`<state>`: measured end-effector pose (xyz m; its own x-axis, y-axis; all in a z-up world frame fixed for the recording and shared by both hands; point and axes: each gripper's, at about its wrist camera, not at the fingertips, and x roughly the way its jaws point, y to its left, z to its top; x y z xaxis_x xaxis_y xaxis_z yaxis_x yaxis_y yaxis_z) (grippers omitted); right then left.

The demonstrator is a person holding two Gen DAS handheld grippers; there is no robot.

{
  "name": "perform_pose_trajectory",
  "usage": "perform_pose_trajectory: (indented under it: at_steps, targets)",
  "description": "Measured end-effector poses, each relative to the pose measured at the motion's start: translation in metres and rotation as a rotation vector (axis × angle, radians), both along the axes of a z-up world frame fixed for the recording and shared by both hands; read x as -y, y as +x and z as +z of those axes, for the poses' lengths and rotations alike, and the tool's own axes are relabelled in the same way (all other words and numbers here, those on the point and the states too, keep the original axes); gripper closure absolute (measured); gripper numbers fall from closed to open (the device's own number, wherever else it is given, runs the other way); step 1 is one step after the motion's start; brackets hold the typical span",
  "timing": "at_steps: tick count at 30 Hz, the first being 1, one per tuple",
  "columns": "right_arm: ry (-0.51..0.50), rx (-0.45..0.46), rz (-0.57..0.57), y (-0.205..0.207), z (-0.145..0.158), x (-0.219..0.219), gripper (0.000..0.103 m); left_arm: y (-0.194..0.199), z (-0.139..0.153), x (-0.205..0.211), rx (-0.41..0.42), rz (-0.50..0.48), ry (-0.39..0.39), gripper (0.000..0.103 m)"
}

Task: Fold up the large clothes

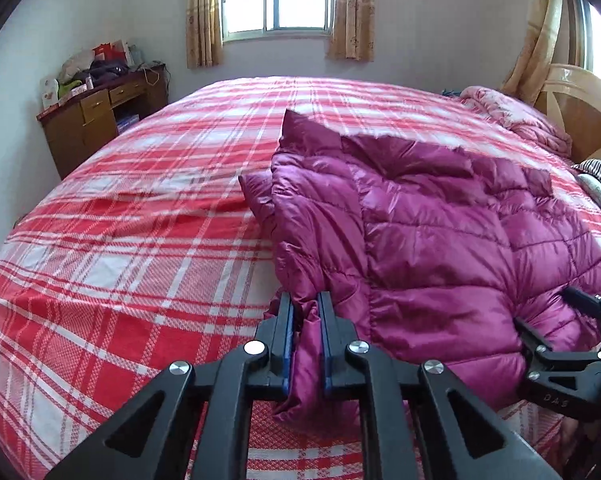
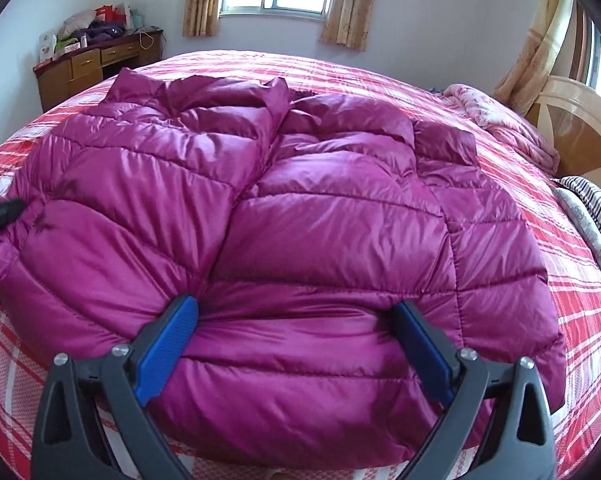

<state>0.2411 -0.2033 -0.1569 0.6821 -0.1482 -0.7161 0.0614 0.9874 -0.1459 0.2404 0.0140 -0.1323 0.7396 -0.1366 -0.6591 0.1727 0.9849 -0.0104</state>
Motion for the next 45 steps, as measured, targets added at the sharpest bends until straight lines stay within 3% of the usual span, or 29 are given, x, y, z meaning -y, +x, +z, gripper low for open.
perform_pose_trajectory:
  at_steps: [3,5,8,12,17,21,23,26,28,32,35,39,41,45]
  targets:
    - [0.041,-0.006,0.027,-0.009,0.014,0.004,0.008,-0.012,0.035,0.014,0.092,-0.047,0.026,0.094]
    - [0.061,0.051,0.023,-0.022,0.028,0.011,0.011,-0.019,0.057,0.031,0.148,-0.082,0.052,0.095]
    - [0.065,0.122,-0.042,-0.039,0.047,0.034,0.011,-0.028,0.079,0.061,0.206,-0.143,0.085,0.096]
    - [0.029,0.109,-0.158,-0.045,0.045,0.075,0.011,-0.038,0.097,0.116,0.276,-0.240,0.135,0.098]
    - [0.049,0.069,-0.289,-0.050,0.033,0.127,0.011,-0.057,0.103,0.190,0.348,-0.402,0.178,0.103]
    - [0.101,0.056,-0.337,-0.063,0.021,0.153,0.011,-0.063,0.085,0.252,0.321,-0.527,0.223,0.103]
    - [0.136,0.077,-0.345,-0.075,0.017,0.161,0.011,-0.066,0.078,0.269,0.339,-0.511,0.275,0.103]
    - [0.154,0.099,-0.330,-0.077,0.014,0.164,0.011,-0.057,0.081,0.254,0.278,-0.463,0.213,0.102]
    - [0.151,0.101,-0.318,-0.074,0.012,0.160,0.011,-0.046,0.076,0.224,0.241,-0.379,0.197,0.102]
    - [0.124,0.109,-0.265,-0.070,0.010,0.145,0.011,-0.031,0.059,0.134,0.178,-0.159,0.138,0.102]
    - [0.110,0.104,-0.242,-0.070,0.003,0.134,0.011,-0.019,0.042,0.059,0.084,0.003,0.097,0.102]
    - [0.072,0.107,-0.233,-0.069,-0.003,0.124,0.010,-0.016,0.025,-0.022,0.006,0.152,-0.005,0.102]
    - [0.070,0.107,-0.232,-0.069,-0.003,0.124,0.010,-0.017,0.018,-0.043,-0.025,0.190,-0.044,0.102]
    - [0.084,0.104,-0.228,-0.069,-0.004,0.127,0.009,-0.020,0.000,-0.056,-0.108,0.149,-0.211,0.102]
